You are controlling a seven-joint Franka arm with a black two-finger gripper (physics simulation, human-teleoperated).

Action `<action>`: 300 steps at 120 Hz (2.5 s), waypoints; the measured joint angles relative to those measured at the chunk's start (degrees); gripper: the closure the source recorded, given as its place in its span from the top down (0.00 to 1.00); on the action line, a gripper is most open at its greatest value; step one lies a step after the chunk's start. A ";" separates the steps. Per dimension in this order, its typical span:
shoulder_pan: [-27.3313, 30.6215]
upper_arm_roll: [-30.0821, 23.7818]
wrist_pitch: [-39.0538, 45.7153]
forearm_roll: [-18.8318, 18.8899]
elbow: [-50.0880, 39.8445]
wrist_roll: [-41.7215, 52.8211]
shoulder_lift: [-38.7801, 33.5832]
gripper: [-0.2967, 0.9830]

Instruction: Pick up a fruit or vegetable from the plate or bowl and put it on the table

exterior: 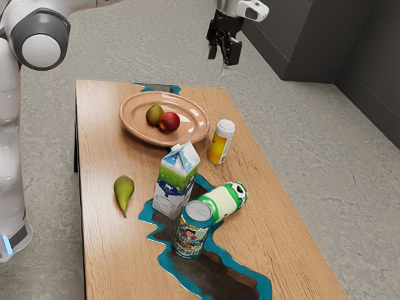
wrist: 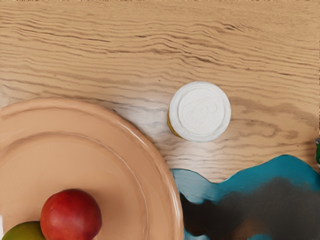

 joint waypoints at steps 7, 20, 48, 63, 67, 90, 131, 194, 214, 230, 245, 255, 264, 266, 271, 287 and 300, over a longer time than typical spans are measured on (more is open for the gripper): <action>-0.11 0.00 0.15 0.01 0.00 0.03 0.00 0.77; -0.23 0.00 0.32 0.03 0.00 0.09 0.00 0.77; -4.16 3.85 -1.69 0.24 9.94 0.39 -3.55 0.77; -12.21 13.40 -2.28 0.35 8.24 0.55 -1.02 0.77; -10.95 14.16 -2.37 0.33 8.09 0.58 -0.04 0.77; 7.67 15.23 -2.60 0.26 7.90 0.73 2.36 0.77; 5.34 8.30 7.81 1.68 -24.30 2.07 -13.73 0.77; 6.44 8.84 32.55 4.86 -52.27 13.69 -22.81 0.77; 6.47 10.37 35.36 5.25 -54.28 15.98 -22.80 0.77; 6.46 10.53 36.96 5.28 -54.81 17.26 -22.56 0.77; 6.45 10.75 37.87 5.19 -54.87 16.67 -22.52 0.77; 6.46 11.14 38.22 5.16 -55.04 15.49 -22.48 0.77; 6.46 11.28 38.41 5.10 -55.10 13.88 -22.38 0.77; 6.46 11.29 38.45 5.07 -55.10 13.48 -22.37 0.77; 6.46 11.33 38.53 4.98 -55.11 12.51 -22.35 0.77; 6.46 11.41 38.71 4.66 -55.17 9.53 -22.34 0.77; 6.46 11.57 38.91 4.48 -56.18 7.43 -22.20 0.77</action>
